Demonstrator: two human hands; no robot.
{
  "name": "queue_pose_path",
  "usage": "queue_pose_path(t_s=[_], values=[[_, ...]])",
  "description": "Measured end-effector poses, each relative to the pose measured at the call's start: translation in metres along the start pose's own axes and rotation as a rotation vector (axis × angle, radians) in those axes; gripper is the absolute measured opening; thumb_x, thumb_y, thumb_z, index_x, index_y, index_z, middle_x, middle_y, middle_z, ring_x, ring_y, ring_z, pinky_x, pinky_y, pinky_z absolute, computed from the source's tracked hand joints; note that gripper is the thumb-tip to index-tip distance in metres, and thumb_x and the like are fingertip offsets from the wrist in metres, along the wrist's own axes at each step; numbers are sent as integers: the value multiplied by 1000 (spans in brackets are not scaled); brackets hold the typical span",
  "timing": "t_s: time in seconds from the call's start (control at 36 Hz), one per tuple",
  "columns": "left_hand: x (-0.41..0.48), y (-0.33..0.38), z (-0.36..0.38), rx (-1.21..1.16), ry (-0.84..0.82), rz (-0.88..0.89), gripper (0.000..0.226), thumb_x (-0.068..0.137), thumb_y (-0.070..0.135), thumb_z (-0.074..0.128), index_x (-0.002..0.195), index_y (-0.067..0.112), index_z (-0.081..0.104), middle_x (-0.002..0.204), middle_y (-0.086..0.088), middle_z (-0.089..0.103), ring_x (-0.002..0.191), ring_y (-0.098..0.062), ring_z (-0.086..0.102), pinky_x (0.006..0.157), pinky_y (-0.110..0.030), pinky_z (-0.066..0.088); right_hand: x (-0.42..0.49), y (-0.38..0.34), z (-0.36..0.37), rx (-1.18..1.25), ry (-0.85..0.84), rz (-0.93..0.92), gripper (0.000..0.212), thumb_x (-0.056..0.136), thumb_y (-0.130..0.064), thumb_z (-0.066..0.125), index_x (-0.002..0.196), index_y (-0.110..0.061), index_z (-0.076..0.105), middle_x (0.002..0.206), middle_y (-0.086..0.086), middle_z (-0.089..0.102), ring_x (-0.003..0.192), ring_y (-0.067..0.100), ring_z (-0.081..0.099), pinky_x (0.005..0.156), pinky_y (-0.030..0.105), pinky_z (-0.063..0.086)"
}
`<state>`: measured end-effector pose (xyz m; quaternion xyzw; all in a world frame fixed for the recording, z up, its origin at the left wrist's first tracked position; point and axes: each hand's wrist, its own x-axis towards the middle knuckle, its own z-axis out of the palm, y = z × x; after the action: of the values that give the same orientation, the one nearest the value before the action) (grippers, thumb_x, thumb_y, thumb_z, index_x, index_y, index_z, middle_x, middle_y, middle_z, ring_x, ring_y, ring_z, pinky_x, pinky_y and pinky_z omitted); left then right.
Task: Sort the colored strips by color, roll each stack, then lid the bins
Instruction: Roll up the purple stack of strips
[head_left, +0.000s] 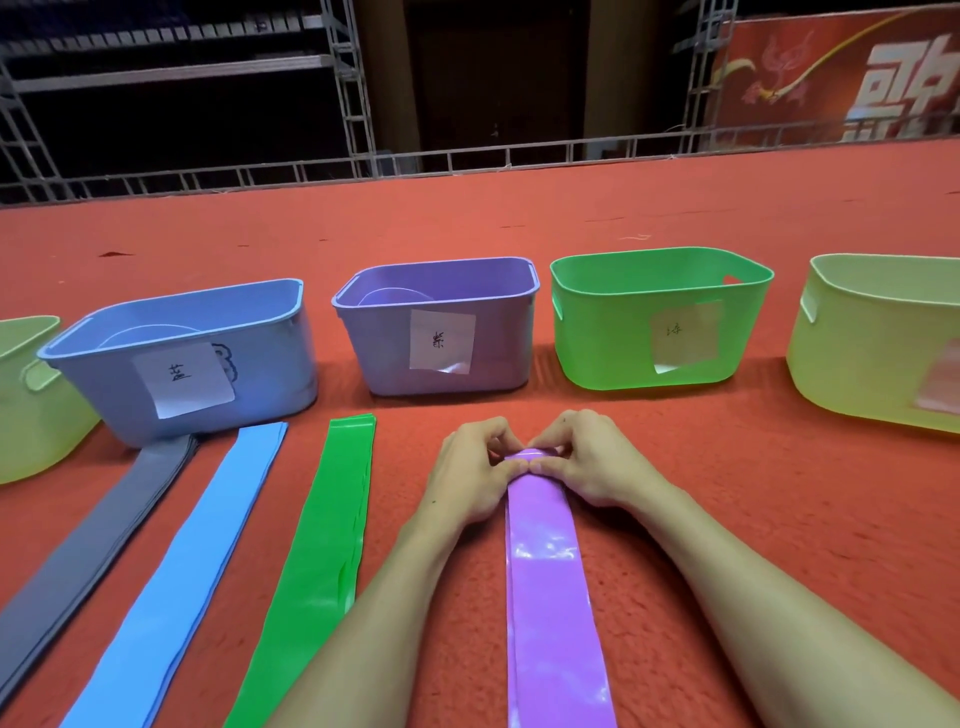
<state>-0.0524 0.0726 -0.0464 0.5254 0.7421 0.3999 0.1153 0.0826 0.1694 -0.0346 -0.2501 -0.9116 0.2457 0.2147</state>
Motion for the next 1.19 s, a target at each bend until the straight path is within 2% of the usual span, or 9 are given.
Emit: queue_pose_path(t_s=[0.11, 0.19, 0.31, 0.44, 0.61, 0.72, 0.81, 0.97, 1.19], values=[[-2, 2, -1, -38, 0, 16, 18, 76, 14, 76, 69, 23, 62, 71, 10, 63, 60, -1, 52, 60, -22, 42, -5, -7, -1, 13, 65, -22, 15, 81, -26, 72, 92, -17, 78, 80, 15, 67, 82, 29, 57, 73, 38, 45], [-3, 1, -2, -77, 2, 1, 21, 74, 13, 77, 67, 26, 62, 78, 4, 68, 63, -4, 51, 63, -21, 42, -7, -8, 0, 21, 83, -38, 15, 80, -20, 74, 94, -18, 77, 69, -7, 54, 69, 10, 50, 70, 31, 43], [-5, -1, -3, -163, -30, -21, 12, 70, 21, 78, 68, 25, 66, 87, 6, 72, 85, -23, 66, 79, -36, 54, -8, -5, 3, 16, 102, -44, 16, 79, -19, 75, 95, -19, 77, 77, -8, 48, 69, 4, 44, 67, 22, 36], [-6, -4, -7, -171, -75, -18, 8, 67, 37, 74, 70, 32, 68, 79, 1, 74, 82, -20, 70, 80, -47, 55, -8, -6, 5, -2, 118, -75, 20, 77, -14, 76, 96, -14, 76, 82, -1, 51, 69, 5, 44, 64, 18, 33], [-8, -1, -2, -106, 11, 29, 15, 75, 10, 77, 71, 21, 68, 78, -3, 73, 77, -18, 69, 77, -38, 55, -10, -4, 3, -9, 108, -73, 25, 77, -19, 78, 101, -16, 75, 85, 6, 56, 70, 11, 49, 69, 24, 41], [-7, -5, 1, -50, 32, 68, 12, 76, 13, 77, 75, 22, 69, 79, -3, 72, 79, -19, 67, 77, -36, 54, -10, -2, -2, 39, 75, -44, 23, 78, -24, 77, 101, -21, 75, 84, 8, 61, 60, 5, 47, 64, 26, 40], [-7, -6, 2, -14, 50, 97, 10, 77, 14, 76, 77, 22, 69, 79, -4, 72, 79, -19, 66, 76, -33, 53, -7, 1, -3, 106, 52, -21, 14, 85, -28, 70, 96, -24, 77, 74, 4, 64, 70, 18, 57, 69, 34, 45], [-9, -4, 0, -2, 66, 128, 8, 76, 9, 76, 81, 14, 72, 79, -4, 72, 75, -19, 66, 73, -32, 53, -6, 2, 1, 128, 66, 25, 17, 78, -30, 77, 93, -23, 77, 74, -7, 68, 73, 17, 62, 70, 38, 50], [-11, 0, -2, -129, 16, 66, 11, 72, 1, 77, 78, 10, 73, 75, 1, 70, 72, -12, 65, 75, -28, 55, -16, -5, 5, 83, 151, -27, 21, 75, -24, 80, 94, -16, 77, 76, -6, 53, 65, 3, 48, 65, 24, 41]])
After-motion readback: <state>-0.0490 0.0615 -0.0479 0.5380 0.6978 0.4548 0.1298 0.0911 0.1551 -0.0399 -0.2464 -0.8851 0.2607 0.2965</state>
